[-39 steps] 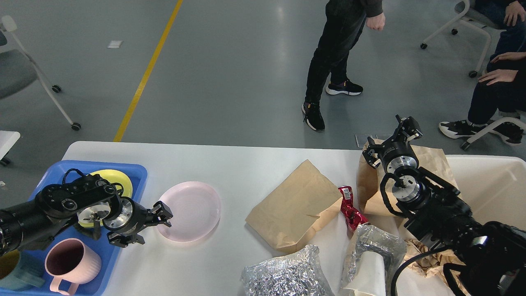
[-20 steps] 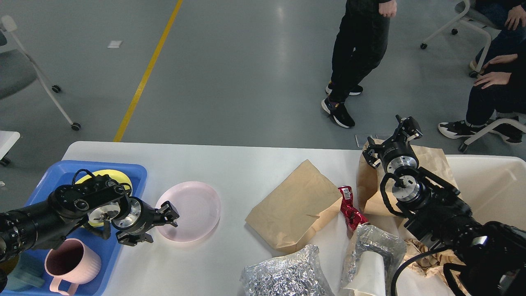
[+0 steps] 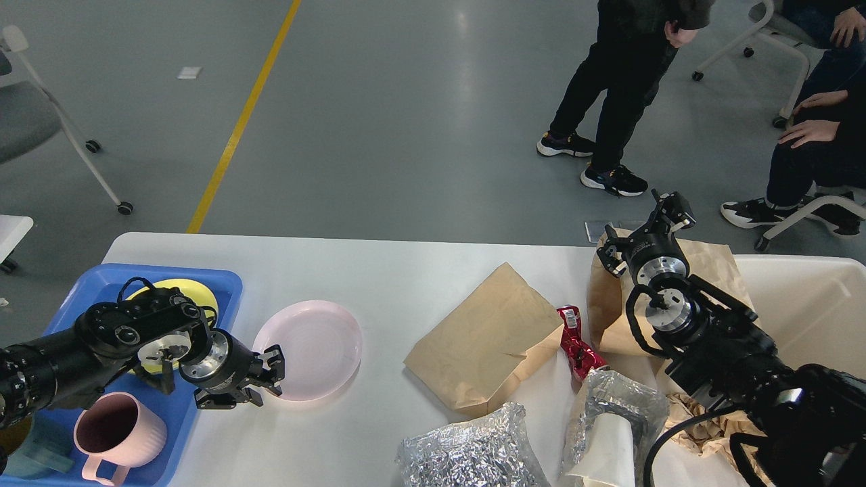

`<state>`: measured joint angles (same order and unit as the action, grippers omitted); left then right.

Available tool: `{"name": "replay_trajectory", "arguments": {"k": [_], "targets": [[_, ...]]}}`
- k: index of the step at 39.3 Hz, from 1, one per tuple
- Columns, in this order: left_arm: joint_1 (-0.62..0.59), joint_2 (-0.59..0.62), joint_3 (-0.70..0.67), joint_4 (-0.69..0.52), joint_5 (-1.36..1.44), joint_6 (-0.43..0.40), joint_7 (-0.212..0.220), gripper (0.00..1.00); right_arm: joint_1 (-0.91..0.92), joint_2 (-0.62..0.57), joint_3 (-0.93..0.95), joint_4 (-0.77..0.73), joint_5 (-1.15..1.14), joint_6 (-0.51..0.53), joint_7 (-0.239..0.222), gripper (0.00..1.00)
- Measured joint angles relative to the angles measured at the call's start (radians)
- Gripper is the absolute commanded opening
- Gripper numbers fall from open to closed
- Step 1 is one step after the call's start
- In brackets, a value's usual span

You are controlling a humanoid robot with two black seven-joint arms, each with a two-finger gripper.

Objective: Tidy desktop
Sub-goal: 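Grasp the pink plate rim with the left gripper and lift it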

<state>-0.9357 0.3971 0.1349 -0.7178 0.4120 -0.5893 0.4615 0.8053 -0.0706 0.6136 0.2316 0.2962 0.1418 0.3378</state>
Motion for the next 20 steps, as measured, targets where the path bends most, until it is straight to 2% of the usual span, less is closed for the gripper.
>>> {"name": "replay_trajectory", "arguments": {"k": [13,20], "targets": [[-0.003,0.002,-0.002,0.0,0.0,-0.028,0.003,0.01,0.0,0.0,0.0,0.0,-0.001,0.0,0.0,1.0],[-0.007,0.003,-0.002,0.0,-0.003,-0.063,0.01,0.0,0.0,0.0,0.0,0.0,-0.001,0.0,0.0,1.0]]}}
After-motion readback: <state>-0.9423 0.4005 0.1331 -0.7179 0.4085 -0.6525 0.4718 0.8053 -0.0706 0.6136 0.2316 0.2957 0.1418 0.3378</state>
